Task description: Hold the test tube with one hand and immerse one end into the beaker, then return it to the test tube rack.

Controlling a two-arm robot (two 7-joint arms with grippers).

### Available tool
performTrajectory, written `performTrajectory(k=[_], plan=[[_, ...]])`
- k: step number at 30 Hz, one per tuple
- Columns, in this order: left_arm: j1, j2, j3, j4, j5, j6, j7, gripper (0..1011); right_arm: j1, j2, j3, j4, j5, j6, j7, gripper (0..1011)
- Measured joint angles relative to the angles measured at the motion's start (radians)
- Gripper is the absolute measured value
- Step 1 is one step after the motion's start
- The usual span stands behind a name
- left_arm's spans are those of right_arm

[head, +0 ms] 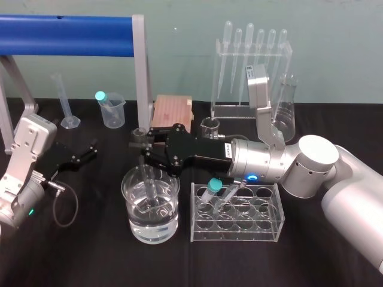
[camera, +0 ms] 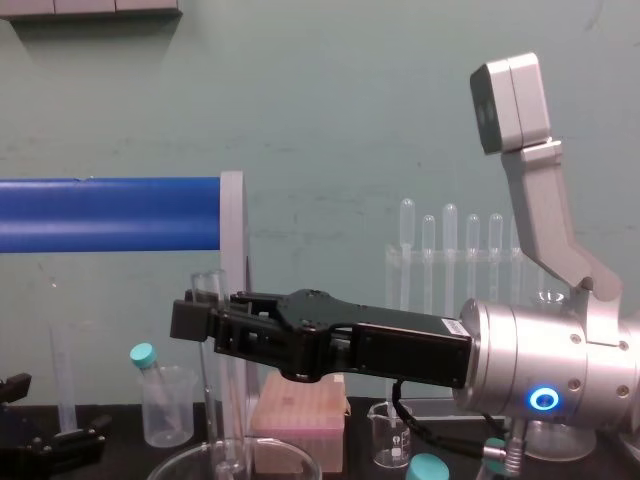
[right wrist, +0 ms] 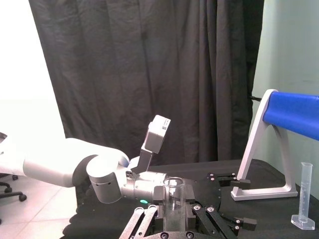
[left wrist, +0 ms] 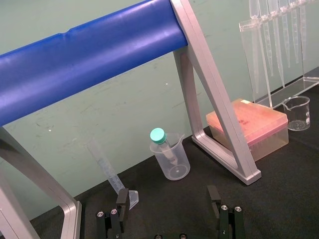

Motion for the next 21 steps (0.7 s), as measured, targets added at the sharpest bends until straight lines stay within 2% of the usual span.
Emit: performTrajectory(k=[21], plan=[[0.0,0.0,0.0,0.0,0.0,0.0,0.0,1000,0.0,0.0,0.0,0.0,0.0,0.0,0.0,247]])
